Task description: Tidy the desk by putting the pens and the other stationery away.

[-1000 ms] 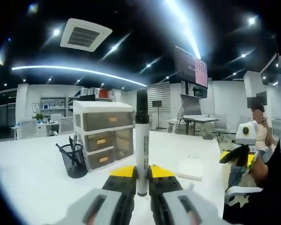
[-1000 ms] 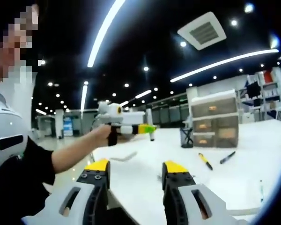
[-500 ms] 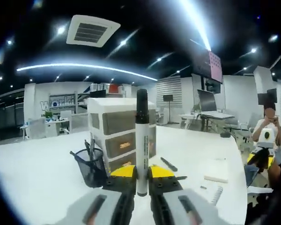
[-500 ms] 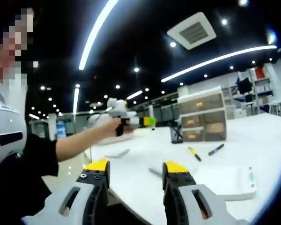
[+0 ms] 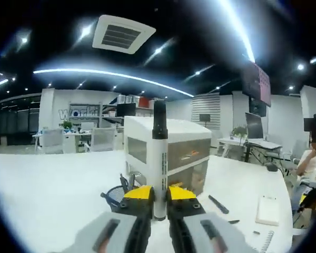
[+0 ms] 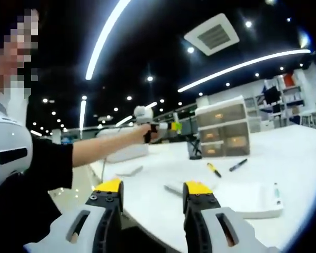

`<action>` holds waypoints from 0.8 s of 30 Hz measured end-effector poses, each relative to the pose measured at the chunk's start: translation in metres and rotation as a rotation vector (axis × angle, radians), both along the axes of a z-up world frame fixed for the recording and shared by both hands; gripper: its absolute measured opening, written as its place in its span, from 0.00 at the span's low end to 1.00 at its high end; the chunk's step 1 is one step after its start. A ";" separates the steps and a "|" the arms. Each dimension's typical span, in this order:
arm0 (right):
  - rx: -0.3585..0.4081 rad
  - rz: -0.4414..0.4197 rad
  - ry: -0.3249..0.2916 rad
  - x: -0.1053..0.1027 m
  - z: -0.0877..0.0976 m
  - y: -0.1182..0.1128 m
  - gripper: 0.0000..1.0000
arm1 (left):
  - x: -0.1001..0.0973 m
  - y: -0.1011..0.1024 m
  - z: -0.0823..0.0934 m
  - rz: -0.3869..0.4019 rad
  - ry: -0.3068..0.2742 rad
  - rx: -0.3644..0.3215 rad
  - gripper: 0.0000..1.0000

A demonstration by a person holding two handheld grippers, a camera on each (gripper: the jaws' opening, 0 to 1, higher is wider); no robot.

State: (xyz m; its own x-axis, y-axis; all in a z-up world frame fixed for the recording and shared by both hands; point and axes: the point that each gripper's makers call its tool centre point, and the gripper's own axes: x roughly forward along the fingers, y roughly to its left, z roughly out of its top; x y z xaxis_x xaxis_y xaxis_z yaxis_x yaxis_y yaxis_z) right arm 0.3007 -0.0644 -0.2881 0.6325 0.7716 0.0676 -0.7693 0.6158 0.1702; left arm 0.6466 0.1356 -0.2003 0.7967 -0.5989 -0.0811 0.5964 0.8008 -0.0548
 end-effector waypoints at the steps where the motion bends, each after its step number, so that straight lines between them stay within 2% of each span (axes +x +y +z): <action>1: -0.001 -0.003 0.001 0.000 -0.001 -0.001 0.42 | 0.004 0.000 0.001 0.004 -0.002 -0.004 0.11; 2: -0.001 -0.004 0.002 0.000 -0.001 -0.002 0.42 | 0.000 -0.006 0.001 0.012 0.000 -0.018 0.11; 4: 0.004 -0.005 0.005 0.000 -0.001 -0.003 0.42 | 0.008 -0.009 0.002 0.023 0.003 -0.036 0.11; 6: 0.011 0.000 0.010 0.000 -0.001 -0.003 0.42 | 0.018 -0.007 0.004 0.055 -0.017 -0.016 0.11; 14: 0.012 -0.006 0.015 0.000 -0.002 -0.006 0.42 | 0.050 -0.005 -0.008 0.134 0.002 -0.002 0.11; 18: 0.009 -0.013 0.022 0.002 -0.005 -0.010 0.42 | 0.049 -0.011 -0.013 0.148 0.000 -0.001 0.11; 20: 0.010 -0.016 0.023 0.003 -0.005 -0.011 0.42 | 0.040 -0.019 -0.019 0.153 -0.008 0.010 0.11; 22: 0.015 -0.016 0.024 0.003 -0.004 -0.011 0.42 | 0.042 -0.017 -0.021 0.162 -0.006 0.011 0.11; 24: 0.014 -0.015 0.024 0.003 -0.005 -0.011 0.42 | 0.041 -0.018 -0.024 0.171 0.000 -0.021 0.11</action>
